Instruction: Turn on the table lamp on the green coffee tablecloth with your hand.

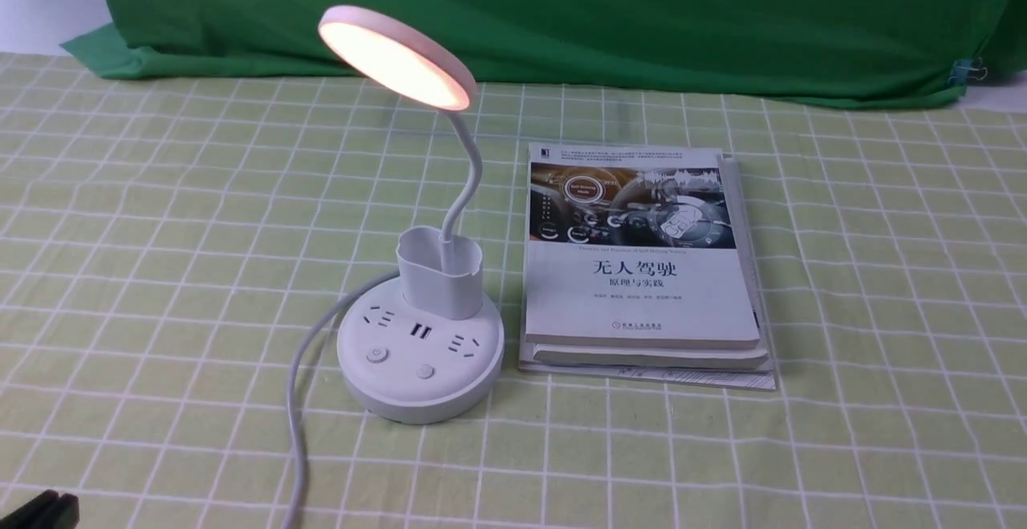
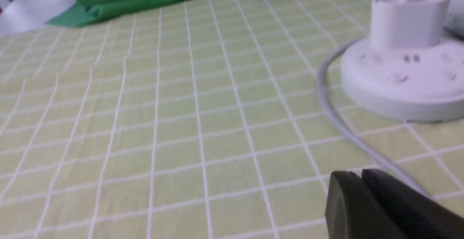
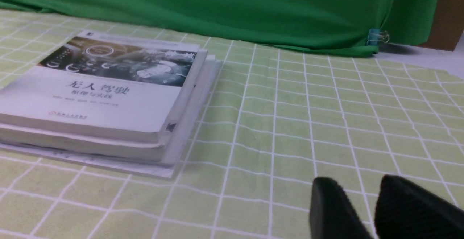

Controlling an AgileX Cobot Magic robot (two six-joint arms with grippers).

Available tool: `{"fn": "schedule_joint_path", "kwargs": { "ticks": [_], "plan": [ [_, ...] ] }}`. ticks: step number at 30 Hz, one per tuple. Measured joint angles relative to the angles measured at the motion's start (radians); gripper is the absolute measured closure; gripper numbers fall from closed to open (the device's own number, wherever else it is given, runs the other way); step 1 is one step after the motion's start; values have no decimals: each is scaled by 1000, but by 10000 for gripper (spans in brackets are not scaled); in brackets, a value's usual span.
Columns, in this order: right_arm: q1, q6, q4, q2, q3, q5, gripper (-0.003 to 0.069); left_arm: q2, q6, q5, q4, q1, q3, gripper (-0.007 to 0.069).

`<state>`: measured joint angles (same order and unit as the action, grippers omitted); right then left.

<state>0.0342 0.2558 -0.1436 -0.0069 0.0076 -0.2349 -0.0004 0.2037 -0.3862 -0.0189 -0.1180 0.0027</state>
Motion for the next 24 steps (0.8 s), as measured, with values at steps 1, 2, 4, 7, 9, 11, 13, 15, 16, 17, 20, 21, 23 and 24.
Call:
{"fn": "schedule_joint_path", "kwargs": {
  "ticks": [1, 2, 4, 7, 9, 11, 13, 15, 16, 17, 20, 21, 23, 24],
  "plan": [
    [0, 0, 0, 0, 0, 1, 414, 0, 0, 26, 2, 10, 5, 606],
    [0, 0, 0, 0, 0, 1, 414, 0, 0, 61, 5, 19, 6, 606],
    [0, 0, 0, 0, 0, 1, 414, -2, 0, 151, 9, 39, 6, 606],
    [0, 0, 0, 0, 0, 1, 414, -2, 0, 189, 10, 49, 6, 606],
    [0, 0, 0, 0, 0, 1, 414, -2, 0, 191, 5, 49, 6, 606],
    [0, 0, 0, 0, 0, 1, 414, -2, 0, 192, 3, 49, 6, 606],
    [0, 0, 0, 0, 0, 1, 414, -2, 0, 192, 3, 49, 6, 606],
    [0, 0, 0, 0, 0, 1, 414, -2, 0, 192, 3, 49, 6, 606],
    [0, 0, 0, 0, 0, 1, 414, -2, 0, 193, 4, 49, 6, 606],
    [0, 0, 0, 0, 0, 1, 414, -2, 0, 195, 4, 49, 6, 606],
    [0, 0, 0, 0, 0, 1, 414, -2, 0, 198, 4, 49, 6, 606],
    [0, 0, 0, 0, 0, 1, 414, -2, 0, 198, 4, 49, 6, 606],
    [0, 0, 0, 0, 0, 1, 414, -2, 0, 199, 4, 49, 6, 606],
    [0, 0, 0, 0, 0, 1, 414, -2, 0, 199, 4, 49, 6, 606]
  ]
}}
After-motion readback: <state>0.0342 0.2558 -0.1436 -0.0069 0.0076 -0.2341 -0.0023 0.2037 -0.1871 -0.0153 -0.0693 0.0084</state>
